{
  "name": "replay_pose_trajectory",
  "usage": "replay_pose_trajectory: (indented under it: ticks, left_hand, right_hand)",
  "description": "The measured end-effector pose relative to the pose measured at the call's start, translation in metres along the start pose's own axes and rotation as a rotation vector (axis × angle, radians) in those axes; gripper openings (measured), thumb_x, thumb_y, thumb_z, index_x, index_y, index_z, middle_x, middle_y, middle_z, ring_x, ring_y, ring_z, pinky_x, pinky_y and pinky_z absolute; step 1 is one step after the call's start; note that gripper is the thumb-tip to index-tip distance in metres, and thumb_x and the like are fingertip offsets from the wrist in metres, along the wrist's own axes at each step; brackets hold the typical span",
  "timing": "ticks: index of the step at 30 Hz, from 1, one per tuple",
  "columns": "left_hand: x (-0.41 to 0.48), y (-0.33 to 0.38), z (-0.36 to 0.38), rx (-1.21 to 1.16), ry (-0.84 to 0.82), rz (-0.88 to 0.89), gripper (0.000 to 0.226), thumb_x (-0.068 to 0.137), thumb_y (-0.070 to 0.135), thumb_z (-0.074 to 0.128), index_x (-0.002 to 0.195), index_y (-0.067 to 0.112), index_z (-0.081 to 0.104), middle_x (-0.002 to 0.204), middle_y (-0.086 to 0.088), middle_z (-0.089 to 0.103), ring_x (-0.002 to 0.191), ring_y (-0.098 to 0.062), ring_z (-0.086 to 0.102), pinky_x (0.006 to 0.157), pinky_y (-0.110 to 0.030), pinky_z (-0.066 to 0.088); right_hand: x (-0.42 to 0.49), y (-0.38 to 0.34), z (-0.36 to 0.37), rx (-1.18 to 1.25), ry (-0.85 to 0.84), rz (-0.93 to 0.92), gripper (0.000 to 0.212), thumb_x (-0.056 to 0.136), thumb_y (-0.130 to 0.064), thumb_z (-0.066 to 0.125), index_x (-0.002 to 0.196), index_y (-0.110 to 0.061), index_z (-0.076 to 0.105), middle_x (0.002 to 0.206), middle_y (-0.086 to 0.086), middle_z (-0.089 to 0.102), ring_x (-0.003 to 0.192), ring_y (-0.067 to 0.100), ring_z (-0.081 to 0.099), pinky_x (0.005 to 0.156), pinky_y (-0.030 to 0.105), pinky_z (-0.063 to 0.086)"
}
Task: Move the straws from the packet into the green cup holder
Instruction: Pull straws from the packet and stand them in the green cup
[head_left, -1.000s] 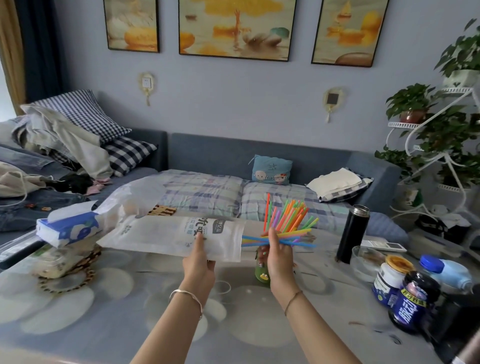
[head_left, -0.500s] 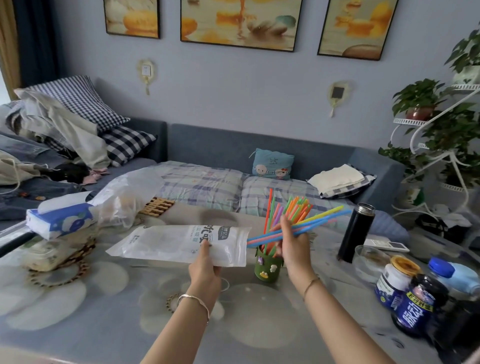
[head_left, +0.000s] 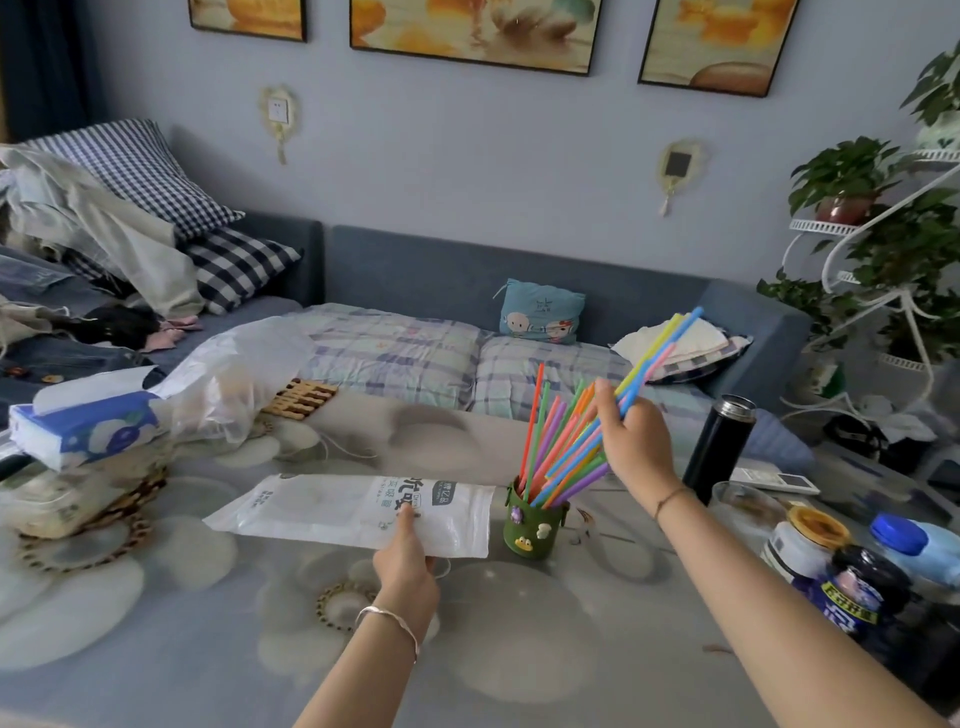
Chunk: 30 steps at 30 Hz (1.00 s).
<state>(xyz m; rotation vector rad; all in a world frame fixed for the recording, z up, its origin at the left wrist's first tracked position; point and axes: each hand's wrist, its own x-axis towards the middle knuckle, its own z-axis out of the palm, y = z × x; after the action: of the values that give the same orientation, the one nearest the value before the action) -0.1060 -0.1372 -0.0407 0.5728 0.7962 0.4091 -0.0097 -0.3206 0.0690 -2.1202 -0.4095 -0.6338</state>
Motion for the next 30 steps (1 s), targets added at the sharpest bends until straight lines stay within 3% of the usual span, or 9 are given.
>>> replay_pose_trajectory:
  ticks: [3, 7, 14, 17, 19, 22, 25, 28, 30]
  left_hand:
    - [0.007, -0.004, -0.001, 0.027, -0.003, -0.015, 0.038, 0.088, 0.022, 0.064, 0.12, 0.004, 0.054, 0.082, -0.005, 0.058, 0.07, -0.021, 0.057, 0.051, -0.034, 0.057]
    - [0.012, -0.005, -0.003, 0.026, -0.001, 0.007, 0.029, 0.088, 0.022, 0.065, 0.111, 0.009, 0.052, 0.082, -0.004, 0.058, 0.07, -0.018, 0.057, 0.03, -0.02, 0.044]
    - [0.019, -0.007, -0.001, 0.037, -0.034, 0.017, 0.03, 0.089, 0.023, 0.065, 0.112, 0.008, 0.056, 0.084, -0.003, 0.06, 0.071, -0.017, 0.058, 0.031, -0.018, 0.044]
    - [0.022, -0.011, 0.001, 0.067, -0.066, 0.007, 0.038, 0.089, 0.026, 0.064, 0.118, 0.004, 0.057, 0.086, -0.005, 0.061, 0.073, -0.021, 0.059, 0.057, -0.038, 0.058]
    - [0.025, -0.012, 0.002, 0.086, -0.064, 0.0, 0.04, 0.088, 0.027, 0.065, 0.118, 0.003, 0.057, 0.087, -0.007, 0.061, 0.073, -0.024, 0.06, 0.075, -0.047, 0.054]
    - [0.026, -0.013, 0.004, 0.068, -0.06, 0.02, 0.031, 0.089, 0.027, 0.064, 0.111, 0.007, 0.057, 0.083, -0.005, 0.061, 0.069, -0.021, 0.058, 0.065, -0.036, 0.05]
    - [0.025, -0.013, 0.007, 0.061, -0.056, 0.031, 0.019, 0.089, 0.026, 0.064, 0.096, 0.009, 0.059, 0.079, -0.004, 0.06, 0.064, -0.019, 0.056, 0.057, -0.03, 0.043]
    - [0.024, -0.015, 0.007, 0.072, -0.061, 0.033, 0.015, 0.088, 0.026, 0.064, 0.089, 0.012, 0.059, 0.079, -0.004, 0.06, 0.064, -0.019, 0.056, 0.057, -0.032, 0.042]
    - [0.024, -0.016, 0.006, 0.07, -0.068, 0.036, 0.022, 0.088, 0.026, 0.064, 0.101, 0.009, 0.059, 0.081, -0.005, 0.061, 0.067, -0.021, 0.058, 0.061, -0.035, 0.043]
  right_hand:
    - [-0.001, 0.007, 0.017, -0.112, -0.051, -0.026, 0.056, 0.096, -0.043, 0.037, 0.055, -0.008, 0.053, 0.044, -0.005, 0.041, 0.04, 0.008, 0.043, 0.04, 0.017, 0.028]
    - [-0.002, 0.009, 0.032, -0.199, -0.132, -0.065, 0.059, 0.096, -0.044, 0.037, 0.051, -0.009, 0.051, 0.044, -0.003, 0.039, 0.041, 0.011, 0.04, 0.042, 0.023, 0.029]
    - [0.001, 0.021, 0.052, -0.359, -0.326, 0.0, 0.056, 0.097, -0.042, 0.038, 0.049, -0.014, 0.035, 0.047, 0.0, 0.033, 0.043, 0.015, 0.032, 0.043, 0.028, 0.023]
    - [0.0, 0.025, 0.058, -0.407, -0.347, 0.05, 0.055, 0.092, -0.046, 0.046, 0.05, -0.015, 0.029, 0.049, 0.001, 0.033, 0.044, 0.017, 0.034, 0.042, 0.027, 0.022]
    - [0.0, 0.023, 0.055, -0.376, -0.249, 0.033, 0.057, 0.089, -0.046, 0.053, 0.048, -0.017, 0.027, 0.045, -0.001, 0.031, 0.042, 0.017, 0.033, 0.041, 0.026, 0.021]
    - [0.006, 0.018, 0.049, -0.34, -0.131, -0.016, 0.057, 0.09, -0.044, 0.053, 0.047, -0.017, 0.027, 0.044, -0.002, 0.031, 0.041, 0.016, 0.032, 0.04, 0.025, 0.018]
    - [0.011, 0.02, 0.053, -0.37, -0.197, -0.009, 0.055, 0.09, -0.041, 0.055, 0.05, -0.016, 0.027, 0.047, 0.0, 0.031, 0.042, 0.013, 0.03, 0.041, 0.026, 0.02]
    - [0.01, 0.022, 0.054, -0.345, -0.275, 0.002, 0.045, 0.086, -0.041, 0.061, 0.058, -0.019, 0.033, 0.051, -0.001, 0.037, 0.045, 0.012, 0.036, 0.043, 0.024, 0.024]
    - [0.006, 0.02, 0.05, -0.237, -0.233, -0.007, 0.029, 0.082, -0.039, 0.067, 0.086, -0.024, 0.042, 0.061, -0.005, 0.047, 0.054, 0.011, 0.048, 0.045, 0.02, 0.033]
